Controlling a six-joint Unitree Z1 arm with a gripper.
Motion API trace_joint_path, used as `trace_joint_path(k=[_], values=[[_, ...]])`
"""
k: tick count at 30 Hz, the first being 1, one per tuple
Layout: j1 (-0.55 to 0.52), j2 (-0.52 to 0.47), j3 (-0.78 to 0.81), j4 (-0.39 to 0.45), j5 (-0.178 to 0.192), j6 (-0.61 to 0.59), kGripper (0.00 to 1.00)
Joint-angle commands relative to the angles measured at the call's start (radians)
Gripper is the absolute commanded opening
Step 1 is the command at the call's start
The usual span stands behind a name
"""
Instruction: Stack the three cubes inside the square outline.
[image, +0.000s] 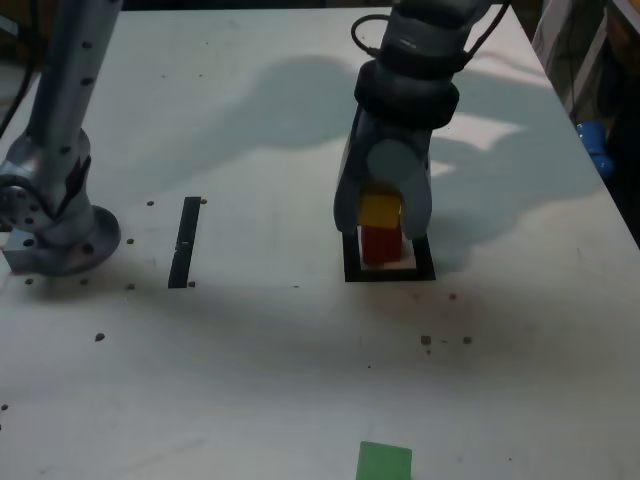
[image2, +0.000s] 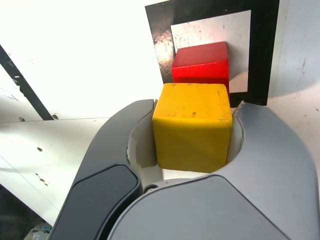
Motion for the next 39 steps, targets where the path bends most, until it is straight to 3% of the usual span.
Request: trace_joint_path(k=[1, 4, 10, 12, 20, 27, 32, 39], values=[[0.004, 0.008, 0.001, -0.002, -0.002, 0.004, 0.32], [0.007, 0.013, 0.005, -0.005, -0.003, 0.008, 0.38], [0.008, 0.019, 0.023, -0.034, -0.022, 0.024, 0.90], [0.008, 0.018, 0.029, -0.041, -0.026, 0.025, 0.98], [0.008, 0.001, 0.041, -0.045, -0.018, 0.021, 0.99], [-0.009, -0.054, 0.051, -0.032, 0.032, 0.012, 0.99], [-0.054, -0.084, 0.025, 0.025, 0.079, 0.012, 0.99], [-0.157, -0.097, -0.044, 0.112, 0.092, 0.011, 0.99]])
